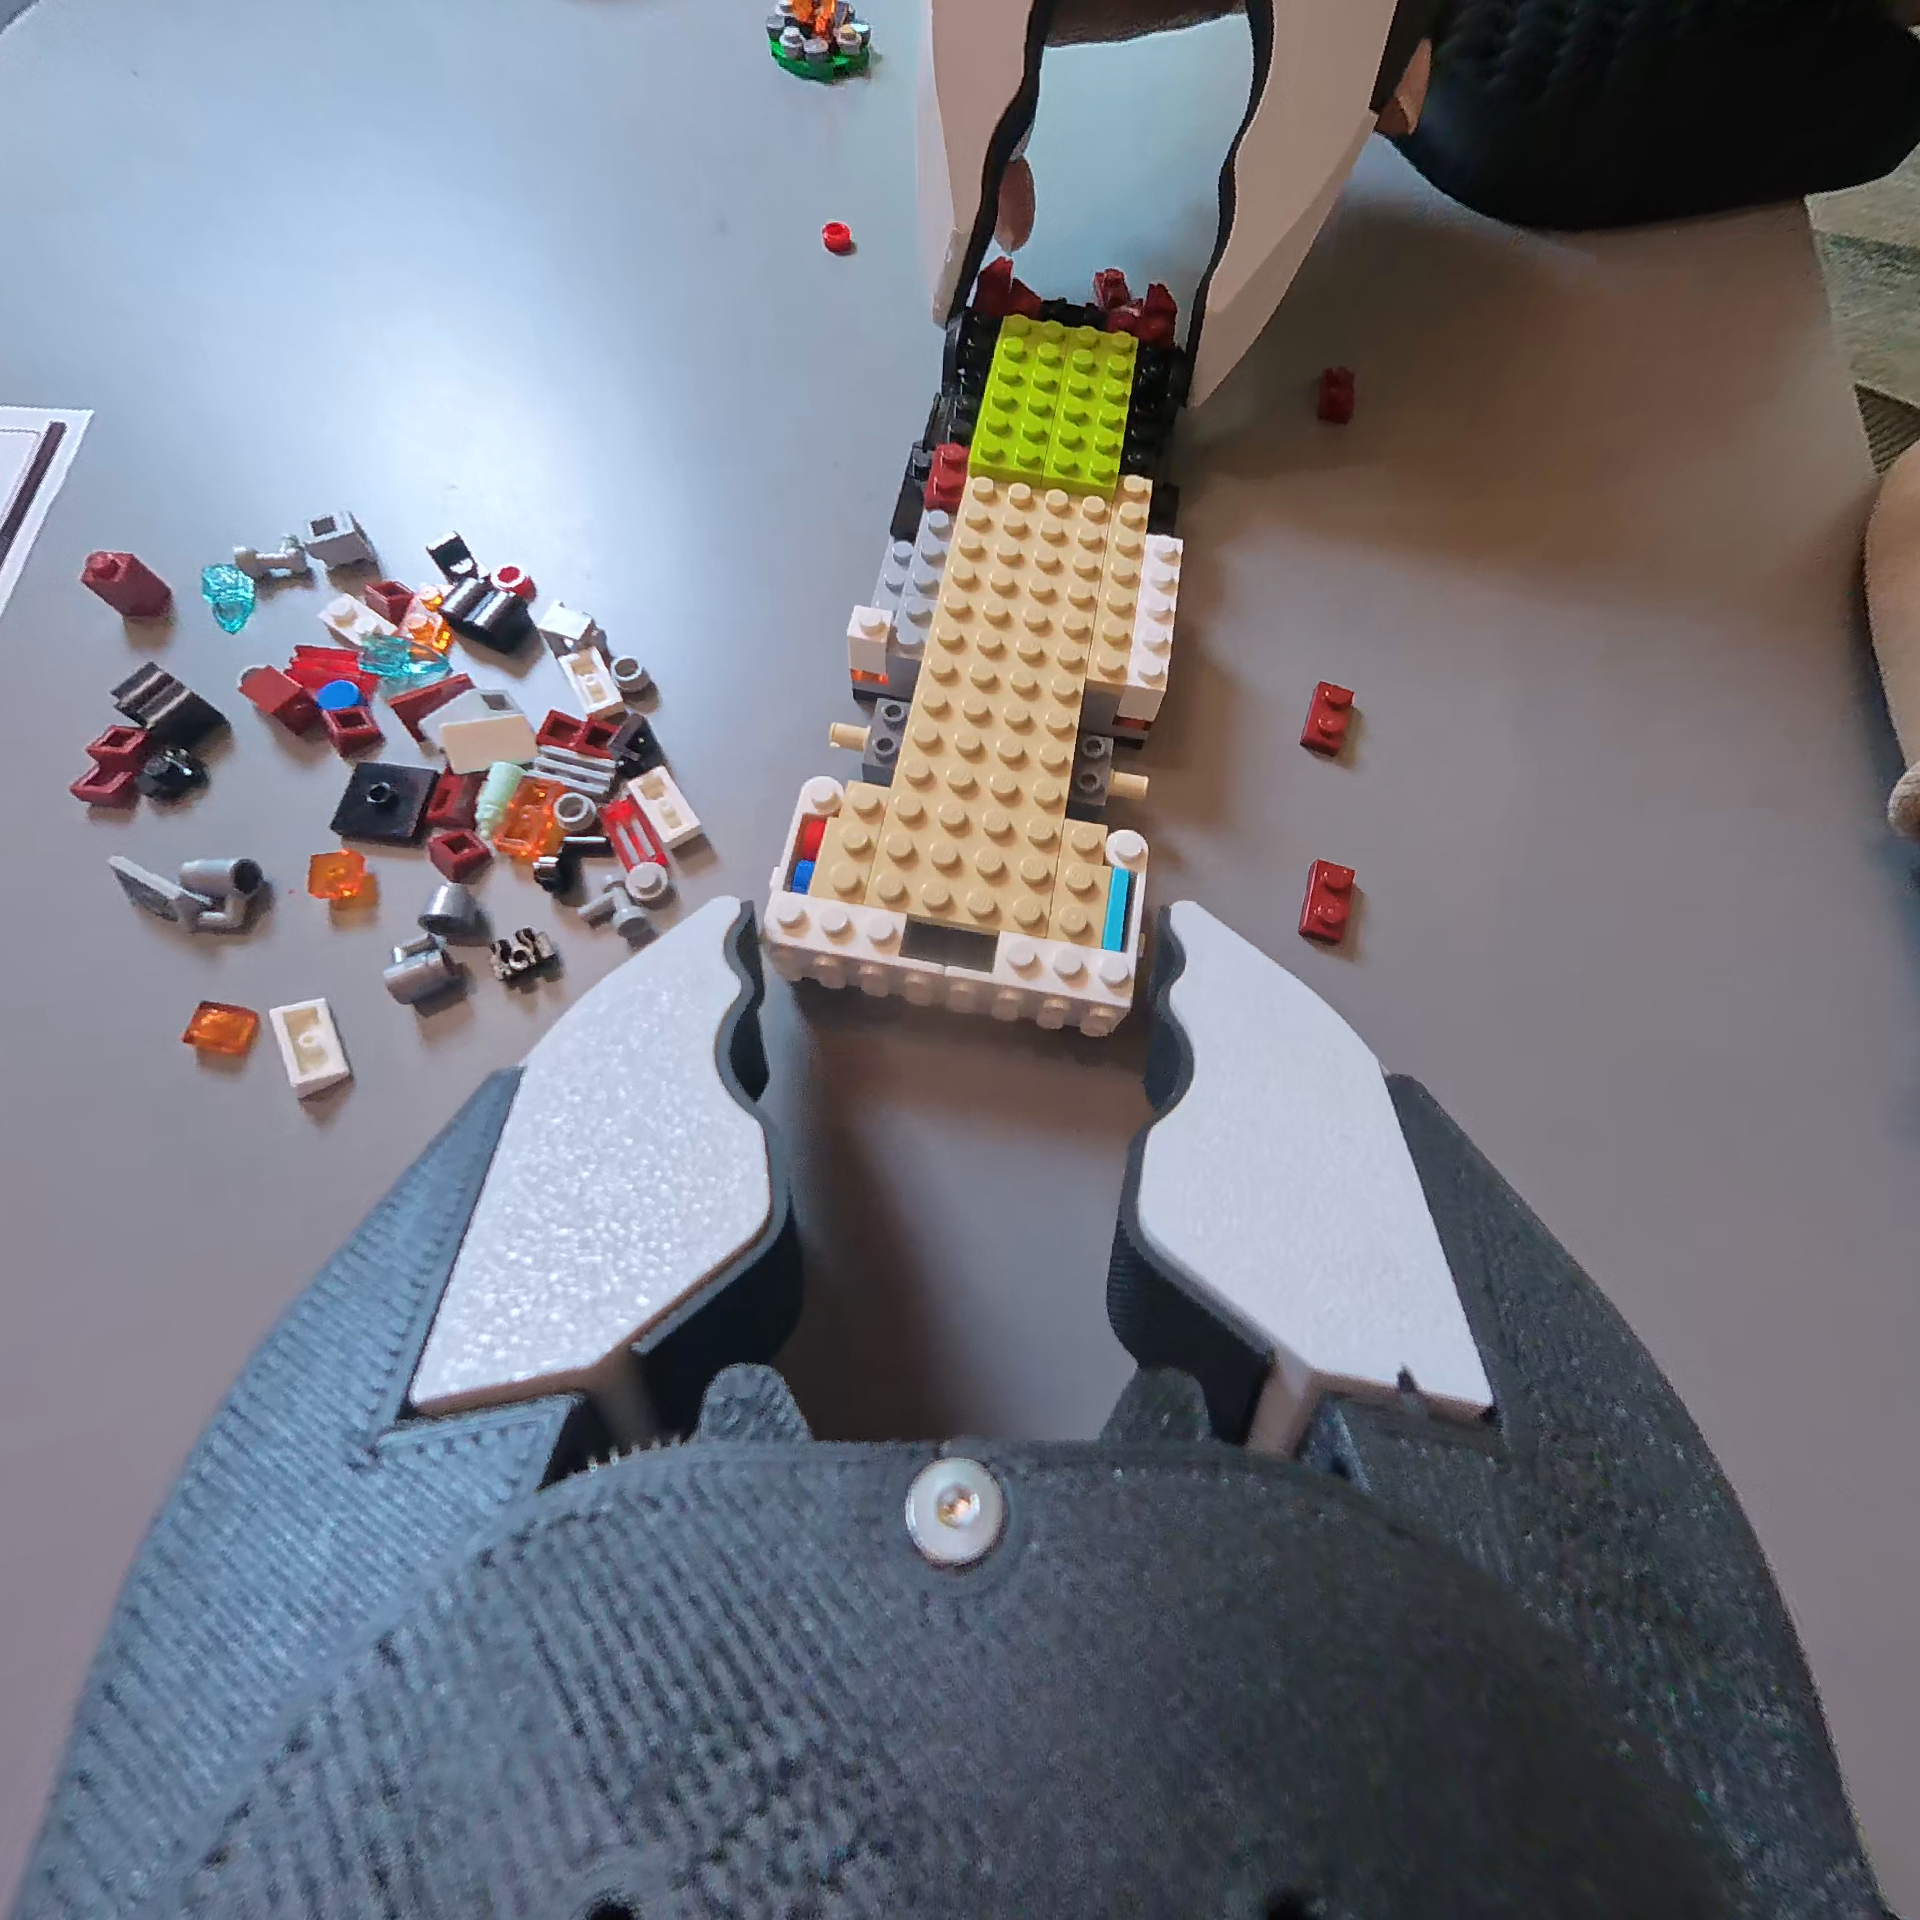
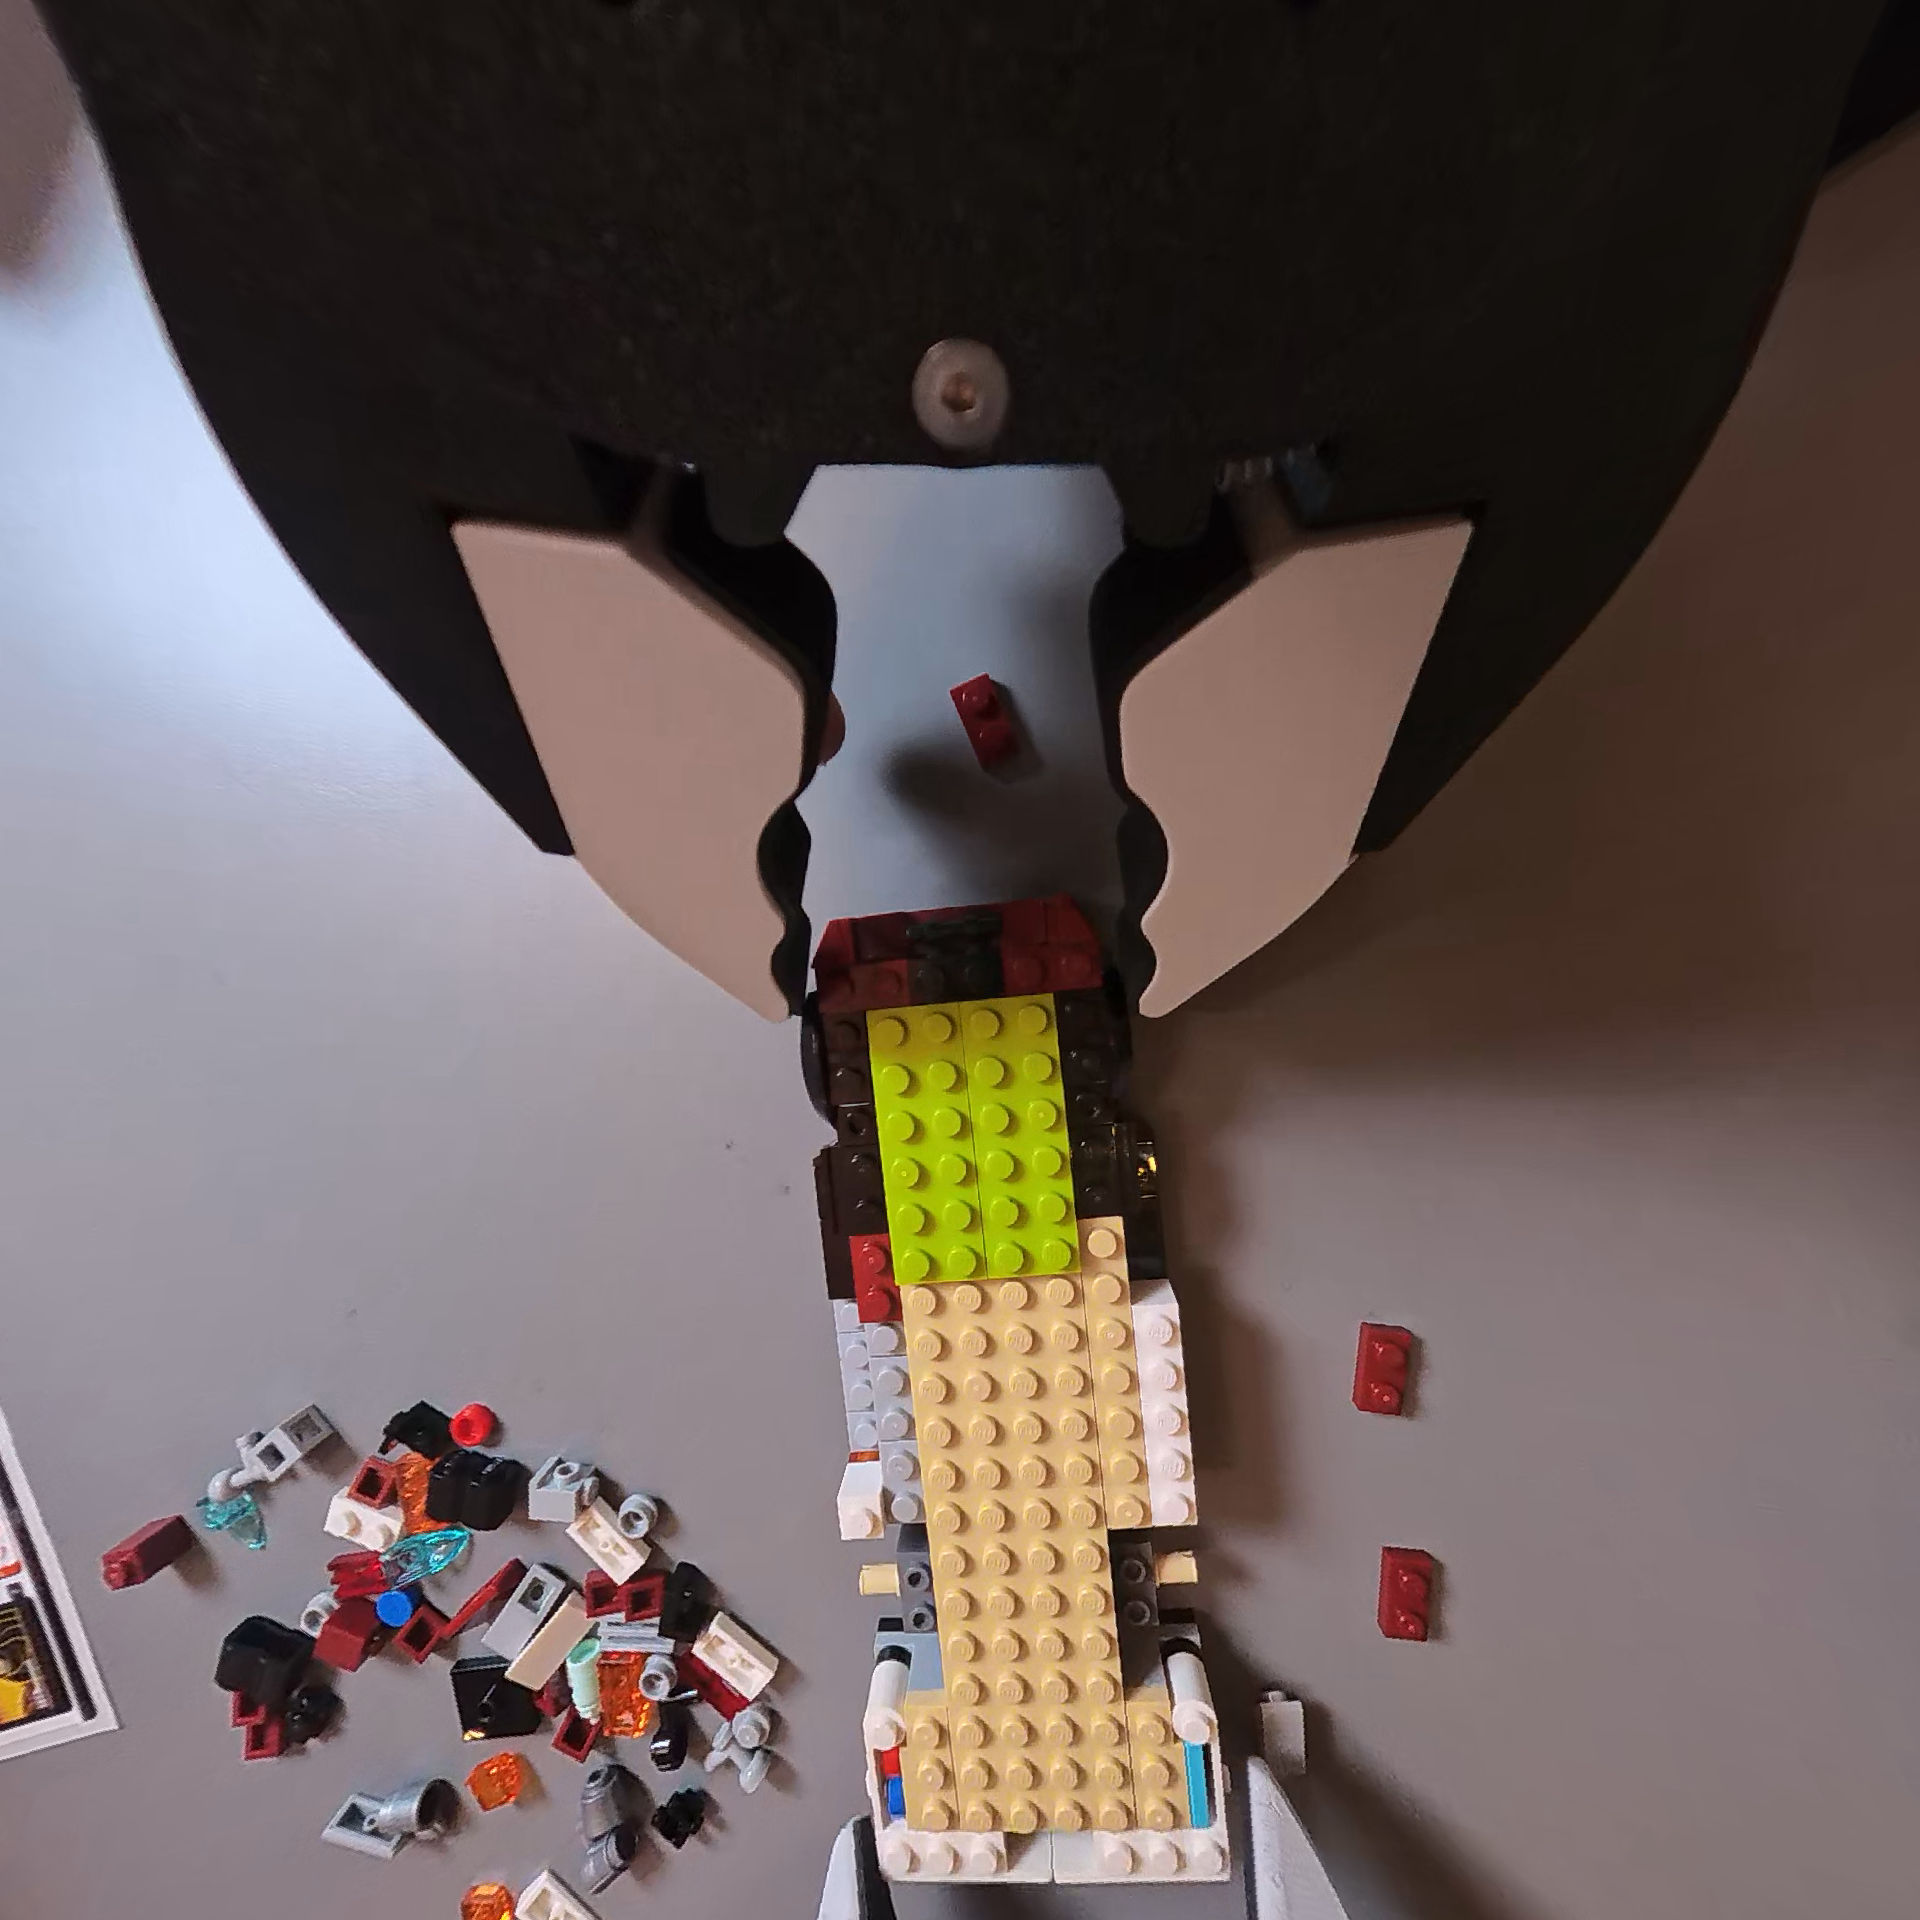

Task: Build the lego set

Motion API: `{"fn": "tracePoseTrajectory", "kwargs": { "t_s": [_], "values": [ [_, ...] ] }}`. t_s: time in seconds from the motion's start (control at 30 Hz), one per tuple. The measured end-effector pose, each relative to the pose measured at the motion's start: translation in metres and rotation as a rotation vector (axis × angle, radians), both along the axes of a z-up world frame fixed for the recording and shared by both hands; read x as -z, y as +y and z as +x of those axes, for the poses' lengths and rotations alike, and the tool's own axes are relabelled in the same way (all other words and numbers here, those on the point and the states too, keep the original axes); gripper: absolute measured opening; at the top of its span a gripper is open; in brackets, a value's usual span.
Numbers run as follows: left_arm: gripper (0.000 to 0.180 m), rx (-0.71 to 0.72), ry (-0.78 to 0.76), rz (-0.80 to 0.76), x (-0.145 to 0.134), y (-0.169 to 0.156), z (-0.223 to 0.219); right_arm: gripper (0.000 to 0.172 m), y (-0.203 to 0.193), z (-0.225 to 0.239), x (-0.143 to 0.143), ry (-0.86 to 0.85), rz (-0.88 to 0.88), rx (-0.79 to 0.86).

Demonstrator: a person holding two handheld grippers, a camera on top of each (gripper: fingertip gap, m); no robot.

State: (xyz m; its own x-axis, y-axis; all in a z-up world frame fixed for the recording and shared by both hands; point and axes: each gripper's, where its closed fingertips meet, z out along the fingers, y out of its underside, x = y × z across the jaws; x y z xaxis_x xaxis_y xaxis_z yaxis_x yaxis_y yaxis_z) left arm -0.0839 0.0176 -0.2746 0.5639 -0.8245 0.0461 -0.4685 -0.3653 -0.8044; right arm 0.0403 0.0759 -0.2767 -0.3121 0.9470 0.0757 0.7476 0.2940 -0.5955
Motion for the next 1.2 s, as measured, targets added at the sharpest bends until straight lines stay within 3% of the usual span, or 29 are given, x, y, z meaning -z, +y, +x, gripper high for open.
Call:
{"fn": "tracePoseTrajectory", "kwargs": {
  "t_s": [0.63,0.87,0.93,1.0,1.07,1.2],
  "values": [
    [0.069,-0.001,0.025,0.043,-0.003,-0.002,-0.003,0.057,0.0,-0.002,0.0,0.052,0.014,0.023],
    [0.067,0.023,0.131,0.271,-0.017,0.002,-0.005,0.057,0.006,-0.004,-0.006,0.148,0.202,0.02],
    [0.055,0.066,0.189,0.355,-0.018,-0.001,-0.001,0.057,0.005,-0.006,-0.009,0.191,0.263,0.015],
    [0.054,0.066,0.203,0.429,-0.024,-0.001,0.004,0.056,0.002,-0.008,-0.011,0.227,0.317,0.005],
    [0.057,0.052,0.206,0.427,-0.026,0.0,0.004,0.035,0.003,-0.007,-0.012,0.24,0.423,-0.01],
    [0.062,0.031,0.162,0.359,-0.022,0.002,-0.002,0.033,0.001,-0.006,-0.012,0.244,0.476,-0.029]
  ]
}}
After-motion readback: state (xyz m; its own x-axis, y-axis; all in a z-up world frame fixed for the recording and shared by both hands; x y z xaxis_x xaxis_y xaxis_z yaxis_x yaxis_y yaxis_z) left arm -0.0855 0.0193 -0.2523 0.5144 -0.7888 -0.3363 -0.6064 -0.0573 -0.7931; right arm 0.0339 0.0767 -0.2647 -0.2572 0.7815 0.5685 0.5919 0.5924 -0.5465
